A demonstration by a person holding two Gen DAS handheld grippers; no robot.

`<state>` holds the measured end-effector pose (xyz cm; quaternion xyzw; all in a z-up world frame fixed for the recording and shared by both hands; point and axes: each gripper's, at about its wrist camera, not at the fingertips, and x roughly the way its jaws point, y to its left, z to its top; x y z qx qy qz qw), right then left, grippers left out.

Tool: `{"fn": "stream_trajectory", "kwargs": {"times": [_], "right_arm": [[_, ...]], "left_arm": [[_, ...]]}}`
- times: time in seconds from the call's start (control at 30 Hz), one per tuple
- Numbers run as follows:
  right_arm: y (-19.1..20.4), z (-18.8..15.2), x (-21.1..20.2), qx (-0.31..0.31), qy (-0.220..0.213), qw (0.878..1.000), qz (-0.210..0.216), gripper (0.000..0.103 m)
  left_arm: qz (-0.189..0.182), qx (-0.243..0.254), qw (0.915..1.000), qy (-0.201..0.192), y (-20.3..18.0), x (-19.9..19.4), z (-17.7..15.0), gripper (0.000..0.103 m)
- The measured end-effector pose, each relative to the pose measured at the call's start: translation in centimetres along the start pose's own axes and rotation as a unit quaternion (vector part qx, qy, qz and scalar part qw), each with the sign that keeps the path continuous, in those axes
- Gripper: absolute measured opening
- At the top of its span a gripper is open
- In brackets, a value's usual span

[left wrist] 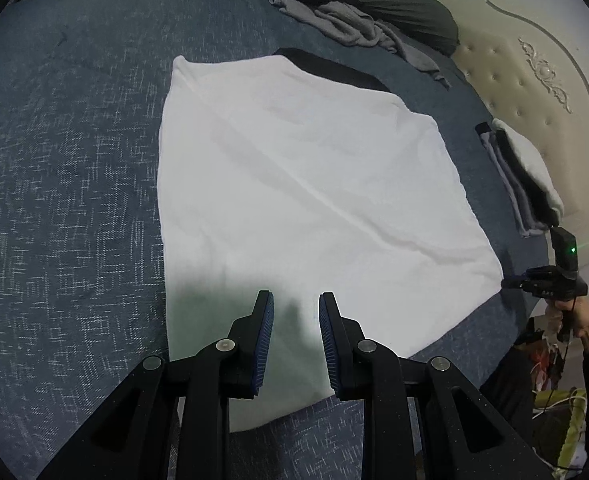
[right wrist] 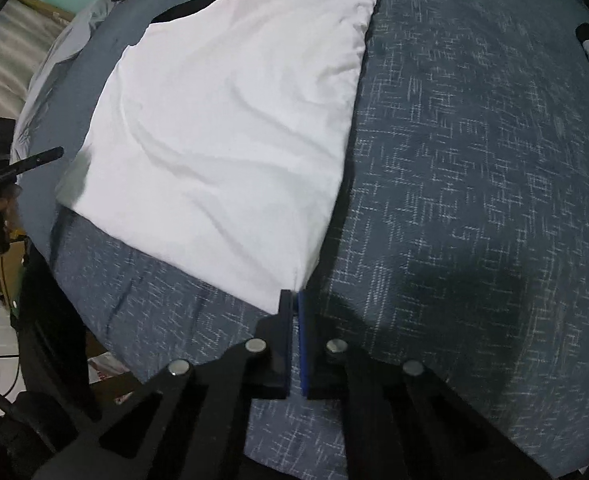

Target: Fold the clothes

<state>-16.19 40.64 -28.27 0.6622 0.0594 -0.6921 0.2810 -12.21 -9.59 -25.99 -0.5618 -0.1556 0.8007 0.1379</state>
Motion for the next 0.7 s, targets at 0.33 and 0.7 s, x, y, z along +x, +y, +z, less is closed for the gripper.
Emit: {"fn": "stream_trajectory", "kwargs": {"times": [0.33,0.7], "right_arm": [[0.7,-0.6,0.6,-0.039,0.016,0.998,-0.048,0.0],[0.0,0.2,-0.2,-0.029,0.018,0.999,-0.024,0.001]], "left_arm": [[0.013,-0.003,0.9998,0.014,0.6,0.6,-0.1,0.026],[0.023,-0.032,0.9988,0.03,3.6,0.4,-0.8,0.026]]}}
